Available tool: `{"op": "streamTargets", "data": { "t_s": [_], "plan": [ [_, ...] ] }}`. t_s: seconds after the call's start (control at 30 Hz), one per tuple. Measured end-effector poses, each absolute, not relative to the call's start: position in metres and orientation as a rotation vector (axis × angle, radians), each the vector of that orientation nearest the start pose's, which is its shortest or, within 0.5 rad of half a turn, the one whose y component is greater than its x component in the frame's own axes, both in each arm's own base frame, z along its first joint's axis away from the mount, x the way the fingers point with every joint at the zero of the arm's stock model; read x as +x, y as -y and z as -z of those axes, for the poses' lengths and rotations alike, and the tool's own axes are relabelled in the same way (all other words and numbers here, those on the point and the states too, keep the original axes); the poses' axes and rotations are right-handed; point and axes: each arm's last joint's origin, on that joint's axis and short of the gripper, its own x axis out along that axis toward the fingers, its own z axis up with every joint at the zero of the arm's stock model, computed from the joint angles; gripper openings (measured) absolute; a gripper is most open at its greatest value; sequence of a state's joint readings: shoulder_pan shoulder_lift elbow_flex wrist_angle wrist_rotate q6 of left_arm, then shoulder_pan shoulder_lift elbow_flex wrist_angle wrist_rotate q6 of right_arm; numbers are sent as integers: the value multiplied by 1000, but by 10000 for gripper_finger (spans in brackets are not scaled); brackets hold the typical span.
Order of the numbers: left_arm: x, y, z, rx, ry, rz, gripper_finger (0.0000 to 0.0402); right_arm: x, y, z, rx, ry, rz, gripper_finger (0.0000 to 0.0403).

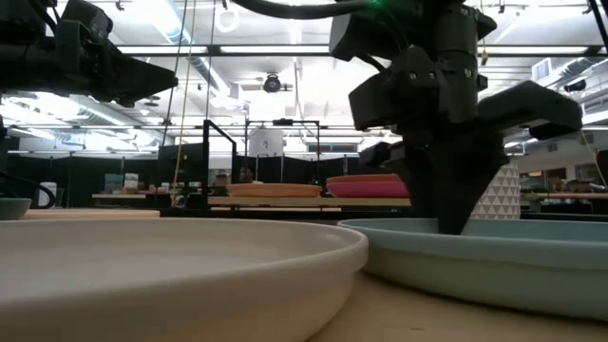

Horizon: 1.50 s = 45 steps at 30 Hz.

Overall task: Place and stack plates onto a shelf
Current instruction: Stack the light blue plate on top of the brown plate on the shelf

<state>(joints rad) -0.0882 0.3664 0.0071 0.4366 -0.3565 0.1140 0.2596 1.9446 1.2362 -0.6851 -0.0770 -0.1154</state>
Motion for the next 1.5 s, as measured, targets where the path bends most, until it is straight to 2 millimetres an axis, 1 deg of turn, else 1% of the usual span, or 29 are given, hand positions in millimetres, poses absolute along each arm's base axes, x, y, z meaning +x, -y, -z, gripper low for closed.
{"op": "streamTargets", "data": {
  "t_s": [0.13,0.27,0.4,0.53,0.67,0.8,0.9,1.0,1.13,1.27,1.4,1.5],
  "plan": [
    [119,0,-175,97,60,-272,141,348,-89,-141,-238,-1371,-294,50],
    [119,0,-175,98,60,-272,141,351,-73,-143,-194,-1377,-212,18],
    [119,0,-176,99,62,-272,141,358,-51,-152,-159,-1403,-131,15],
    [119,0,-176,98,66,-273,141,372,-27,-173,-151,-1377,-38,23],
    [119,0,-176,98,66,-273,141,387,5,-204,-119,-1324,41,23],
    [119,0,-176,97,67,-272,141,397,39,-241,-100,-1247,98,23],
    [119,0,-176,97,67,-272,141,401,67,-265,-99,-1181,148,23],
    [119,0,-175,87,62,-271,141,400,100,-284,-88,-1118,219,23],
    [119,0,-175,75,54,-271,141,394,142,-296,-40,-1030,301,23],
    [119,0,-175,74,56,-271,141,389,177,-302,34,-907,283,23],
    [119,0,-175,73,57,-271,141,386,204,-309,61,-760,275,23],
    [119,0,-175,73,57,-271,141,384,219,-312,71,-670,257,23]
  ]
}}
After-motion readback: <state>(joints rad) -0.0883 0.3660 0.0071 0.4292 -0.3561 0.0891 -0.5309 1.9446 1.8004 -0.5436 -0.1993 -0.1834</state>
